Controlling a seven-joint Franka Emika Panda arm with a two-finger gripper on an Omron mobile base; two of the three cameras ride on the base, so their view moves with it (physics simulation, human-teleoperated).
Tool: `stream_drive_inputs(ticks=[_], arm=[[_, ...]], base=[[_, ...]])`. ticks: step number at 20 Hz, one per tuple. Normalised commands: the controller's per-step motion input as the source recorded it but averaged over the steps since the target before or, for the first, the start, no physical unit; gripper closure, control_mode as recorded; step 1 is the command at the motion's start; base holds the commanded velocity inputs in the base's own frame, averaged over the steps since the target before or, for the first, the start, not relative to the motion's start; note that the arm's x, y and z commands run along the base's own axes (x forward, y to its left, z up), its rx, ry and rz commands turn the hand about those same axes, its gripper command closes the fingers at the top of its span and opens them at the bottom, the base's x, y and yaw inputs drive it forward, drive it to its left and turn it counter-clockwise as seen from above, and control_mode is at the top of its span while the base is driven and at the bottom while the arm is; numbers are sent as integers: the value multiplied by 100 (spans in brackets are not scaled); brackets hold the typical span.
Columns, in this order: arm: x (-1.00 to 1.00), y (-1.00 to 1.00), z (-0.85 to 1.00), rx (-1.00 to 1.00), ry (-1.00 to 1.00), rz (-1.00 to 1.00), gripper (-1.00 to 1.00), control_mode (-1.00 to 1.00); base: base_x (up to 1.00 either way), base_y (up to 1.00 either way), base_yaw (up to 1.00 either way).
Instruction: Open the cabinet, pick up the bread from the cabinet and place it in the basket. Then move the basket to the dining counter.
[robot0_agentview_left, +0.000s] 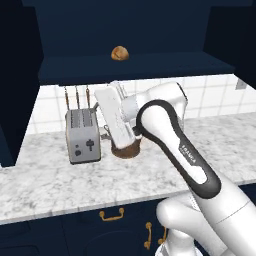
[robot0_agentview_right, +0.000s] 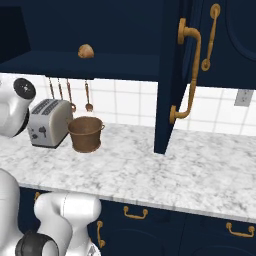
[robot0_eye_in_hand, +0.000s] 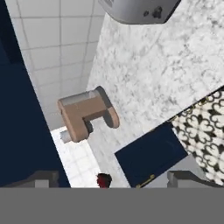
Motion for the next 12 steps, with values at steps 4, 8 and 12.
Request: stream_drive_inputs(ticks=[4, 8, 12], arm=[[12, -61, -66, -71, -21, 21, -100, -100], [0, -62, -67, -75, -32, 30, -100, -100], [0, -82, -79, -69, -43, 30, -100, -100]], base=[[0, 0, 0], [0, 0, 0], [0, 0, 0]])
